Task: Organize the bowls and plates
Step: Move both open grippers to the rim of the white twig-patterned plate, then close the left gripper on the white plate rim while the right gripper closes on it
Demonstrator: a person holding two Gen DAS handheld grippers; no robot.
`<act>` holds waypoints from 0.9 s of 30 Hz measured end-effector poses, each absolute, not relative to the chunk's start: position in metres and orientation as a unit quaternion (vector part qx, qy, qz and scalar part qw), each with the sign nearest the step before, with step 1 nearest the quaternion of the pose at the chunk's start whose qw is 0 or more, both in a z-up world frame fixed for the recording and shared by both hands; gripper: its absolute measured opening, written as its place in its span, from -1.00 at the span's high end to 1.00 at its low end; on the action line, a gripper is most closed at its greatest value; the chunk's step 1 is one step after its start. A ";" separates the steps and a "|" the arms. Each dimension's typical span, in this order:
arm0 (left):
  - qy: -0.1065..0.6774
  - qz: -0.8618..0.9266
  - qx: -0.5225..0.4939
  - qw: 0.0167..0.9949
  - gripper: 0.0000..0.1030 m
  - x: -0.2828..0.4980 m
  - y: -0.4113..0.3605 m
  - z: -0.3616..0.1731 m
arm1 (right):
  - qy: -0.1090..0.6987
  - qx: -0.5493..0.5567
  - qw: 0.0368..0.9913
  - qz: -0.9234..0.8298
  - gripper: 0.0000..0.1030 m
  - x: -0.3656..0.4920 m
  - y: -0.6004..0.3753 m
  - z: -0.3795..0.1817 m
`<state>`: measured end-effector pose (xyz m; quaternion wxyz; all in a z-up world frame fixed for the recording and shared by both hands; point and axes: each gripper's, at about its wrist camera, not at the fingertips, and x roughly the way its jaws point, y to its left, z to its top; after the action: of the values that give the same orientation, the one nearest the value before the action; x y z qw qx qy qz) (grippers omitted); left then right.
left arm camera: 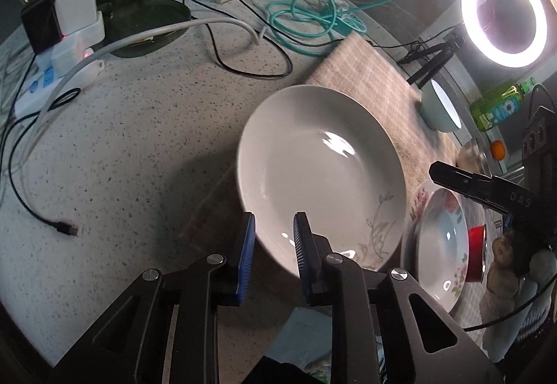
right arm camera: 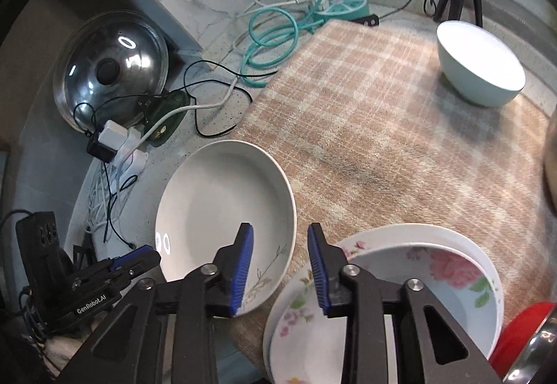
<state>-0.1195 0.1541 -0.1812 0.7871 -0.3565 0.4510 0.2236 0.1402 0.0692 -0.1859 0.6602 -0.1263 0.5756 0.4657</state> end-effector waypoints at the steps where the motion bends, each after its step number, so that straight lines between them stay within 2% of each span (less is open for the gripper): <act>1: 0.451 0.228 -0.355 0.786 0.65 -0.120 0.157 -0.182 | 0.582 -0.124 0.658 0.461 0.50 0.144 0.072 -0.190; 8: 0.457 0.234 -0.360 0.779 0.65 -0.120 0.168 -0.190 | 0.607 -0.113 0.647 0.447 0.52 0.154 0.082 -0.207; 14: 0.464 0.228 -0.361 0.776 0.65 -0.113 0.173 -0.196 | 0.615 -0.121 0.644 0.439 0.63 0.155 0.088 -0.216; 19: 0.468 0.223 -0.359 0.776 0.82 -0.111 0.174 -0.199 | 0.621 -0.119 0.641 0.435 0.75 0.156 0.090 -0.222; 27: 0.473 0.220 -0.352 0.777 0.87 -0.109 0.173 -0.200 | 0.631 -0.120 0.632 0.434 0.89 0.154 0.094 -0.230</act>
<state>-0.1087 0.1734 -0.2000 0.7767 -0.3522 0.4734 0.2203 0.1540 0.0940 -0.2302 0.6319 -0.1204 0.6310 0.4337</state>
